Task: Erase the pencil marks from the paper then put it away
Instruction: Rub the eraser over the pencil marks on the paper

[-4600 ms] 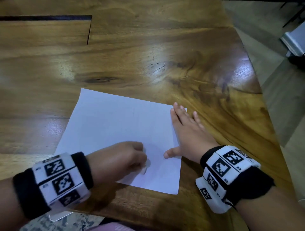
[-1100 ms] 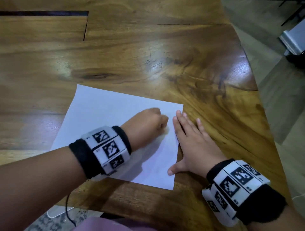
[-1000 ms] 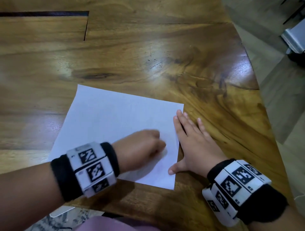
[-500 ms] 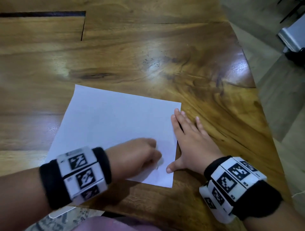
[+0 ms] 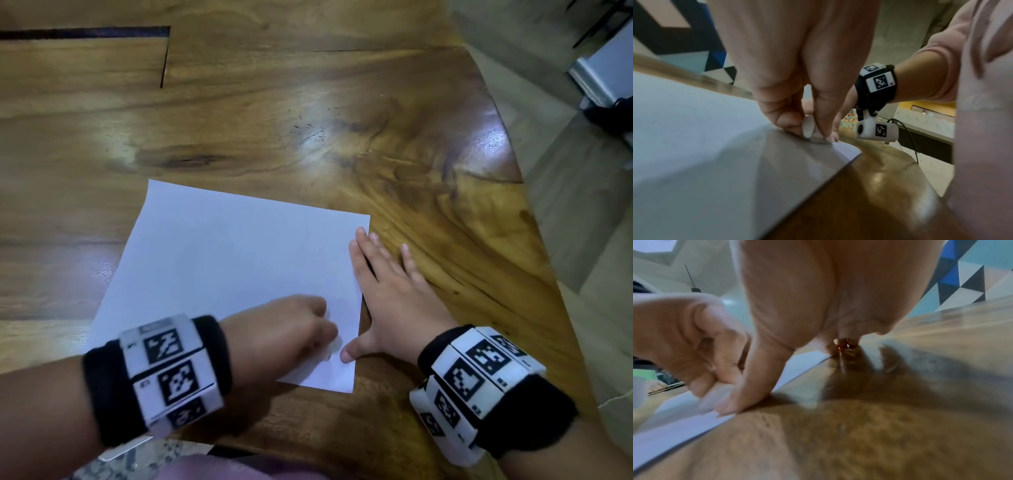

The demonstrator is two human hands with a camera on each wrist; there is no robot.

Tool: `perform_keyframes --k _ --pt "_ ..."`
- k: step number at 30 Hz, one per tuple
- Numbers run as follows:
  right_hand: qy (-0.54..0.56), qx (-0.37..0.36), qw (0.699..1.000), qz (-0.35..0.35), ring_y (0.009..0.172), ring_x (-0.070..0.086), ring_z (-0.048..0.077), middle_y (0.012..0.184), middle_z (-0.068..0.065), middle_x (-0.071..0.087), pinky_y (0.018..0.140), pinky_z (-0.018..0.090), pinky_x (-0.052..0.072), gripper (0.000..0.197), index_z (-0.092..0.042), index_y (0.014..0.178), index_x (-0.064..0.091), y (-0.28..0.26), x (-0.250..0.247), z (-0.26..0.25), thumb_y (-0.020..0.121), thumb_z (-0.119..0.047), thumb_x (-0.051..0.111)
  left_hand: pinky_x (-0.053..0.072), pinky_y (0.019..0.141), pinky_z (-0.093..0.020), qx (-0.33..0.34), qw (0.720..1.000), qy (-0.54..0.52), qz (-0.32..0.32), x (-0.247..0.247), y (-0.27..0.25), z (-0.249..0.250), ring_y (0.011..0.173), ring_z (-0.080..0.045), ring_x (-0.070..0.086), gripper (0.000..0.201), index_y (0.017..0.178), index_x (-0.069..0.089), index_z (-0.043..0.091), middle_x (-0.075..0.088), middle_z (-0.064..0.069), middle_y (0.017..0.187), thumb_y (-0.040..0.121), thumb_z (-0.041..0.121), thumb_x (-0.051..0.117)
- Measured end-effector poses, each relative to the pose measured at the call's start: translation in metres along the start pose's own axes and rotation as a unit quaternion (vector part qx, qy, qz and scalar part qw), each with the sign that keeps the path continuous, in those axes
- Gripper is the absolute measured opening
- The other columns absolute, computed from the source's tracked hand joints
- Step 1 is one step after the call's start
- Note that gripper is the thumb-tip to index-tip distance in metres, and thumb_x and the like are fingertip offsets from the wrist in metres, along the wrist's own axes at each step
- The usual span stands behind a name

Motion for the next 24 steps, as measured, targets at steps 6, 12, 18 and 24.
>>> perform_keyframes --k 6,12,18,24 --pt "0.004 -0.004 1.000 0.008 0.136 -0.037 0.013 0.149 0.000 -0.039 0.113 0.040 -0.021 0.143 -0.011 0.144 -0.027 -0.001 0.000 0.001 0.057 -0.070 0.070 0.045 0.065 -0.036 -0.010 0.998 0.017 0.051 -0.024 0.032 -0.002 0.069 -0.026 0.054 0.017 0.082 0.062 0.010 0.053 -0.008 0.080 0.082 0.018 0.047" --pt "0.002 -0.001 1.000 0.008 0.136 -0.036 0.013 0.149 0.000 -0.040 0.113 0.042 -0.020 0.142 -0.012 0.144 -0.027 -0.001 0.001 0.001 0.057 -0.071 0.070 0.038 0.059 -0.032 0.009 0.999 0.017 0.028 -0.010 0.017 0.003 0.066 -0.023 0.048 0.019 0.078 0.059 0.013 0.048 -0.006 0.077 0.081 0.020 0.042" --pt "0.009 0.016 1.000 0.018 0.135 -0.036 0.012 0.146 -0.001 -0.042 0.113 0.040 -0.021 0.140 -0.013 0.144 -0.026 -0.003 0.002 0.002 0.058 -0.072 0.068 0.042 0.059 -0.031 -0.010 0.999 0.013 0.029 0.009 -0.013 0.010 0.066 -0.010 0.039 0.024 0.068 0.035 0.032 0.037 0.007 0.078 0.087 0.026 0.048" --pt "-0.014 0.015 1.000 0.024 0.137 -0.035 0.011 0.152 -0.004 -0.033 0.114 0.042 -0.020 0.140 -0.014 0.146 -0.022 -0.007 -0.003 0.008 0.056 -0.075 0.066 0.043 0.061 -0.030 -0.029 0.999 0.002 -0.012 0.003 -0.006 0.007 0.071 -0.013 0.046 0.007 0.081 0.054 0.024 0.041 0.006 0.082 0.082 0.018 0.051"
Point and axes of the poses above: each hand's wrist, its own y-axis towards the middle knuckle, its own x-axis out of the palm, z = x × y, the point moved 2 cm from there along y, towards the middle knuckle
